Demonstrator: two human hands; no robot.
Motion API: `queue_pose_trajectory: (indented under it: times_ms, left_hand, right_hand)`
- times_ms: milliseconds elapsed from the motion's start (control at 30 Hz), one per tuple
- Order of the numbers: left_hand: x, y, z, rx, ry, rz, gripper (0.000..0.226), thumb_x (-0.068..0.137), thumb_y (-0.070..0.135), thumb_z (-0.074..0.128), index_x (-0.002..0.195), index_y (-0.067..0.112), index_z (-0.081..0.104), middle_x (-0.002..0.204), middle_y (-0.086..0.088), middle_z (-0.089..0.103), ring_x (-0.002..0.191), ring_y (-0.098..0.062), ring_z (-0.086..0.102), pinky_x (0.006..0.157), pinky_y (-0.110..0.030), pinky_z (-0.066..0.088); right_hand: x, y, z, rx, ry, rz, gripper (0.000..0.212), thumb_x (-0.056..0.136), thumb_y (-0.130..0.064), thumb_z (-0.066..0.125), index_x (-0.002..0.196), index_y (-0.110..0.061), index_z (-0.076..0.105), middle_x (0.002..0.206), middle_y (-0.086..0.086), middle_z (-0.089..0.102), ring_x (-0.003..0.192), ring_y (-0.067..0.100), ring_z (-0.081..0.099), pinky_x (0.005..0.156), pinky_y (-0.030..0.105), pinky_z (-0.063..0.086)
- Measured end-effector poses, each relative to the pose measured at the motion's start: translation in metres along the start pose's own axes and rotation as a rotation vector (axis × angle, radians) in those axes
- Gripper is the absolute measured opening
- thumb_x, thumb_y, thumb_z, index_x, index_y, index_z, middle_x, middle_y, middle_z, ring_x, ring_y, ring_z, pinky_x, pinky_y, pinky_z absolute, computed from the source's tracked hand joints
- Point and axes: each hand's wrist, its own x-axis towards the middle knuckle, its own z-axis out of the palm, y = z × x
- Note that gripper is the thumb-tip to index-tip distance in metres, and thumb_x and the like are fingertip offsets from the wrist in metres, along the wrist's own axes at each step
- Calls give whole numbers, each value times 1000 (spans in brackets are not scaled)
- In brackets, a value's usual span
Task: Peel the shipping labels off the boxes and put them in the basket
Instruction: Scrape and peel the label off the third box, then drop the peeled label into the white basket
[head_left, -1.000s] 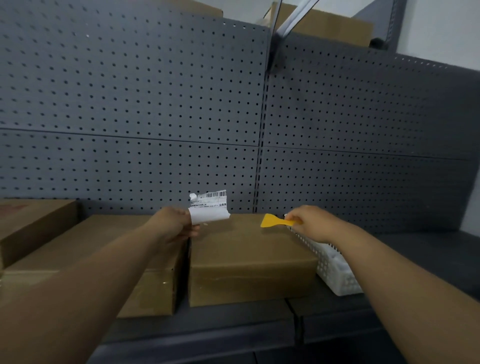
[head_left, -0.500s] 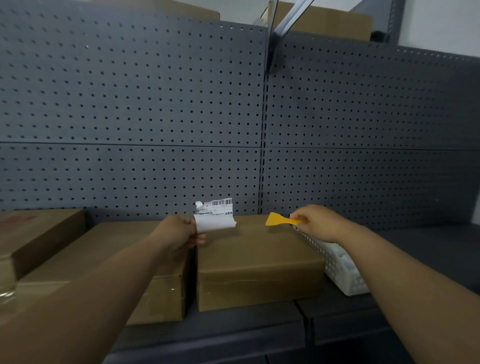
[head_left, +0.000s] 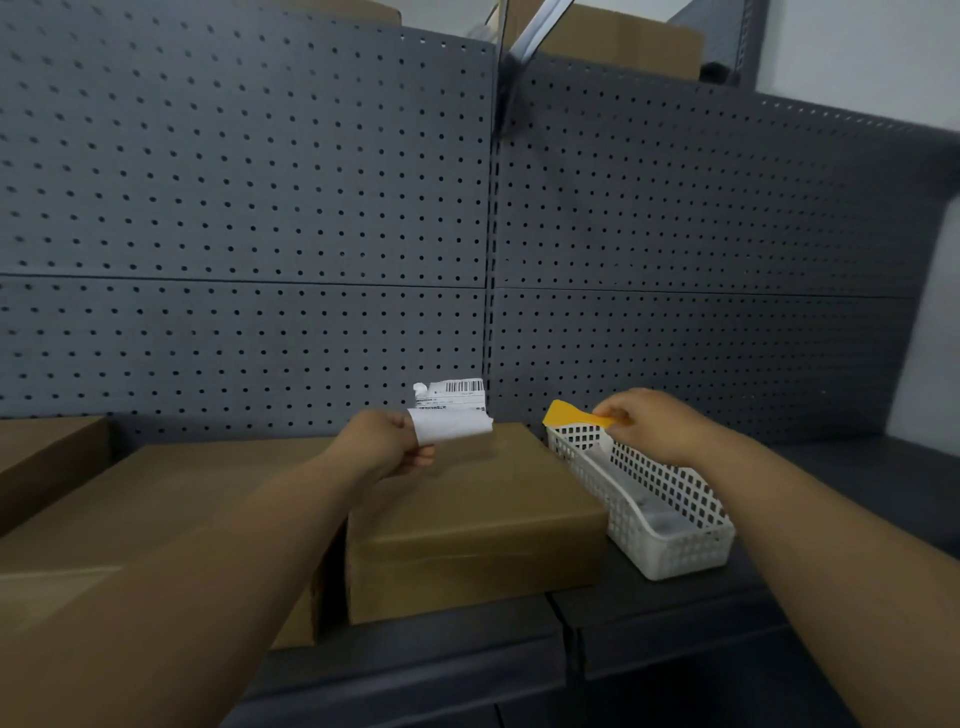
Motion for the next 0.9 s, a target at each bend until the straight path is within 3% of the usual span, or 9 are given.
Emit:
queue_pose_trajectory:
  times_ms: [133,233,300,400,533,600,667,800,900]
  left_hand:
    - [8,22,44,18,-56,27,17,93,2,47,103,-3,60,71,-10,66,62,-16,63,60,-24,49]
    - [11,35,82,17,-85,30,14,94,3,44,92,2,57,70,-10,65,61,-16,62,62,-25,51]
    - [13,42,107,29,-94,33,18,95,6,43,80,6,54,67,-9,64,55,-13,62,55,-22,51]
    - [18,50,142,34,-90,11,22,96,11,44,76,6,51,65,-10,60,44,-12,58,39,-14,46]
    - [30,55,179,216,-61,12,24,94,20,51,76,4,53,71,-9,60,63,-21,56,67,-28,51]
    - [33,58,191,351,-37,29,34,93,21,50,62,8,47,66,-5,55,57,-16,48,54,-18,44]
    - [36,58,202,431,-34,17,37,92,16,47,56,9,40,60,-4,42,53,-14,39,44,-18,34]
    - [39,56,217,476,-70,25,13,86,12,56,77,2,53,78,-11,50,79,-22,48,64,-28,39]
    - [41,51,225,549,-104,71,13,84,18,62,80,7,56,76,-6,55,84,-24,55,74,-30,48]
  right_hand:
    - [-4,30,-16,11,47,34,27,94,-18,48,119,-18,59,119,5,58,95,19,53,81,34,44]
    - [-7,56,-28,-3,57,58,23,93,-16,49,112,-15,63,107,8,61,92,24,56,78,36,44]
    - [-9,73,-33,-11,56,83,24,93,-15,49,113,-15,63,101,7,59,95,26,57,79,36,45]
    - [-10,96,-38,-17,53,107,26,93,-15,49,117,-15,61,109,10,59,100,26,56,86,37,45]
    - [-5,122,-41,-30,31,104,25,93,-14,48,114,-14,62,110,10,61,100,27,56,86,38,45]
    - [-3,133,-40,-31,24,98,25,93,-14,48,114,-15,62,103,7,60,94,24,56,80,35,44]
    - [0,142,-38,-27,26,91,25,93,-14,48,113,-16,63,94,1,56,88,19,52,74,31,41]
    - [1,157,-33,-31,16,92,25,93,-15,49,114,-17,61,89,-3,52,91,21,53,78,32,41]
    - [0,165,-31,-22,12,110,24,92,-15,49,111,-16,63,97,4,58,98,25,57,82,34,45]
